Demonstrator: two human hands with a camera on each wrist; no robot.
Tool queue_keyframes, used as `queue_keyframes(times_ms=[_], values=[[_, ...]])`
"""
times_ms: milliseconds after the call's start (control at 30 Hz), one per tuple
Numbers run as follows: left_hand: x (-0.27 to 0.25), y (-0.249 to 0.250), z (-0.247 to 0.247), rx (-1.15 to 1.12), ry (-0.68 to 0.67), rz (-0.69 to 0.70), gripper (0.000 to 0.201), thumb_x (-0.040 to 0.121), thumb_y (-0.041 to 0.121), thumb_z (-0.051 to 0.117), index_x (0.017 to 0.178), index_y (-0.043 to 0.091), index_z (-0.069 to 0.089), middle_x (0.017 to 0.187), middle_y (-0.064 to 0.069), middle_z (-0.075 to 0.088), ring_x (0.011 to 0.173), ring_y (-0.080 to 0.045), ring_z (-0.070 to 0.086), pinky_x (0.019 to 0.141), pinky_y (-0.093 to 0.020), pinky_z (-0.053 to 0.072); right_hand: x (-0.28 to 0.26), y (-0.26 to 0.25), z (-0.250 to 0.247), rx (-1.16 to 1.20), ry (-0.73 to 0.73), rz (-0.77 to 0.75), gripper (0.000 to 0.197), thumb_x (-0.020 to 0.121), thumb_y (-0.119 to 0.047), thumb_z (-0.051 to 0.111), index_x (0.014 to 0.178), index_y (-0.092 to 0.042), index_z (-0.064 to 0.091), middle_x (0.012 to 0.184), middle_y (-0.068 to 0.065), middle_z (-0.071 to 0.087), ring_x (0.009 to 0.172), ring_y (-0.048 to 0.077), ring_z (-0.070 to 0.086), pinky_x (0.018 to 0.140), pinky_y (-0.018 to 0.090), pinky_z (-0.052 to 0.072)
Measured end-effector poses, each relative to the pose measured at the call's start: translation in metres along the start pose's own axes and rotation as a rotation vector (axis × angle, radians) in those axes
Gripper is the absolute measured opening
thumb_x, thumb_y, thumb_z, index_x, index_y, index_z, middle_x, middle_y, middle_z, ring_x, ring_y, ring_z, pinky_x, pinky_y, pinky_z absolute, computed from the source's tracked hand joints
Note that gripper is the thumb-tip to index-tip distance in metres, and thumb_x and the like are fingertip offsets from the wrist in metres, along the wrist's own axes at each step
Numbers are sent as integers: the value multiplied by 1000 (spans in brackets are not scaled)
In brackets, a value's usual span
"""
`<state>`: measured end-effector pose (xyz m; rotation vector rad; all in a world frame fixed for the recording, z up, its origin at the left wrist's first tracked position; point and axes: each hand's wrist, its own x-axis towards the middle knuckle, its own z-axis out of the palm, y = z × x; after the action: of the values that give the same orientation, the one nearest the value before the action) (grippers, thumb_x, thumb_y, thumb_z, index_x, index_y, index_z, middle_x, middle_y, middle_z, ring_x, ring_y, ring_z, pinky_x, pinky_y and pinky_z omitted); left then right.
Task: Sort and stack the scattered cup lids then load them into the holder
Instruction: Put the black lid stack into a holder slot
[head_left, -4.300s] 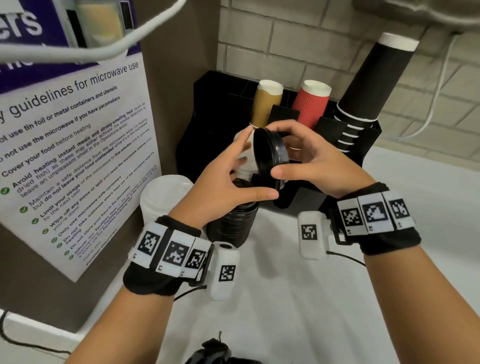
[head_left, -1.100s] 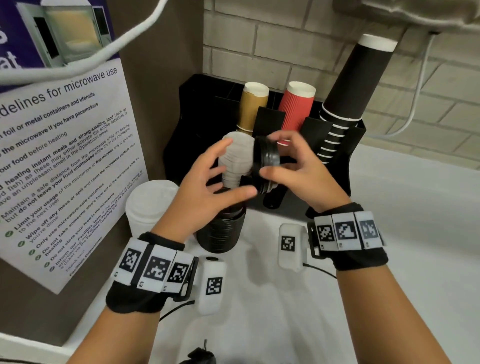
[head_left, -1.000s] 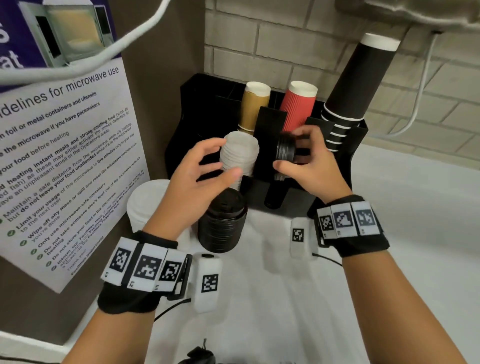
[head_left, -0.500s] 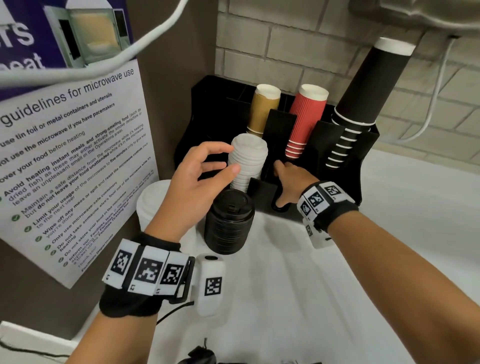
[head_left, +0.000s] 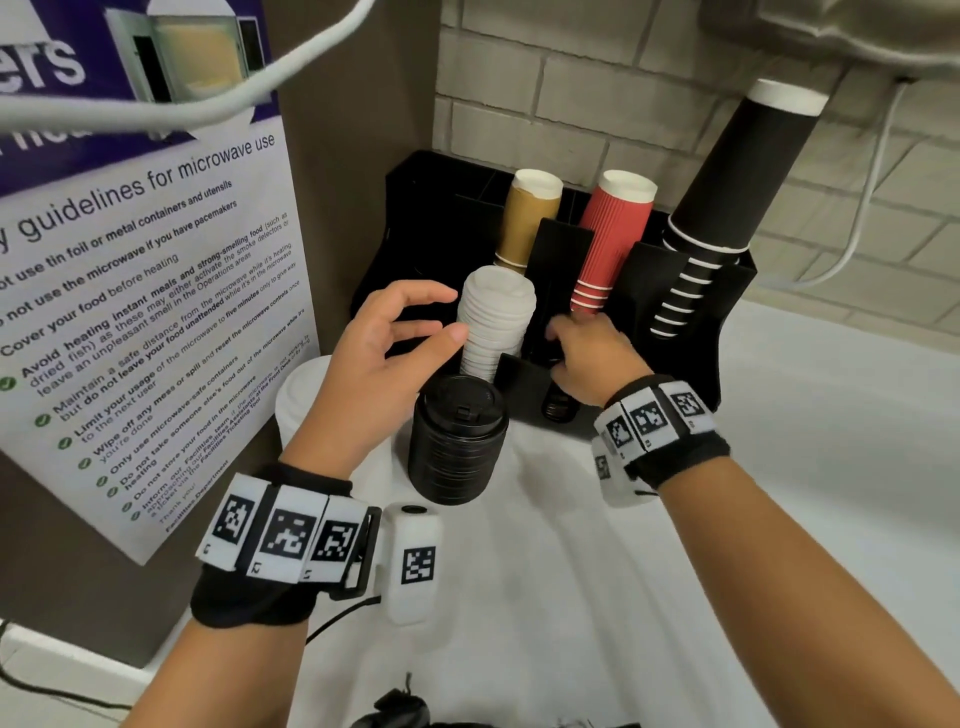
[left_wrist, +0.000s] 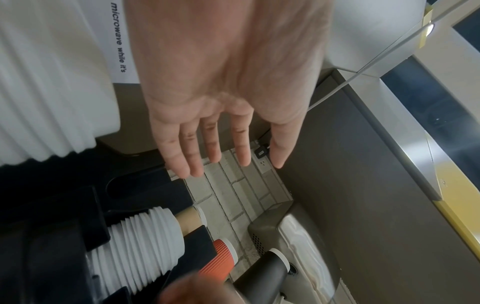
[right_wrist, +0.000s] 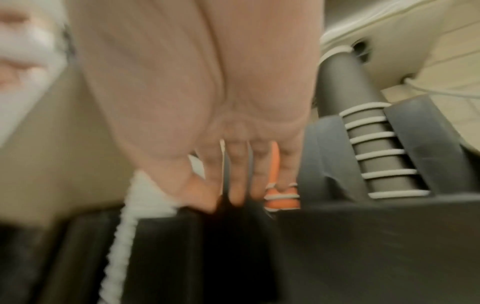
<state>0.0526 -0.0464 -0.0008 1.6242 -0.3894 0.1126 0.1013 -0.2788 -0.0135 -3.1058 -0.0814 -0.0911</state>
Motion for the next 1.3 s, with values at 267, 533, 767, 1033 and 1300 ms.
queue_keyframes(times_ms=[267,533,767,1033,1300], values=[[1,-3,0,-8,16,12,29,81,39,64,110,38,61,126,6,59,103,-5,62,93,-32,51,-33,-59,1,624,-130,-248,54,70,-43,80,102,-22,43,108,3,47,98,21,50,82,35,49],[-1,-3,-1,-19,10,10,29,81,37,64,111,37,61,125,8,59,103,-5,62,92,-31,52,-29,-65,12,593,-187,-218,69,58,-41,86,103,-29,35,112,2,41,105,25,49,88,46,51],[1,-5,-3,-28,3,12,29,81,37,63,110,37,61,126,6,58,103,-4,62,87,-26,50,-24,-69,19,590,-190,-237,69,58,-37,83,105,-30,33,111,3,37,101,27,49,84,46,53],[4,-4,-6,-21,0,8,30,82,36,64,112,35,61,126,7,58,103,-4,62,94,-31,51,-21,-68,20,614,-192,-256,70,57,-33,83,105,-32,33,109,4,36,95,28,50,78,46,55],[10,-2,-5,-31,-9,31,31,81,36,66,112,35,62,125,8,59,107,-8,62,98,-37,51,-23,-50,6,858,-63,-182,63,64,-18,83,108,-28,38,103,-1,37,94,19,45,72,21,44]])
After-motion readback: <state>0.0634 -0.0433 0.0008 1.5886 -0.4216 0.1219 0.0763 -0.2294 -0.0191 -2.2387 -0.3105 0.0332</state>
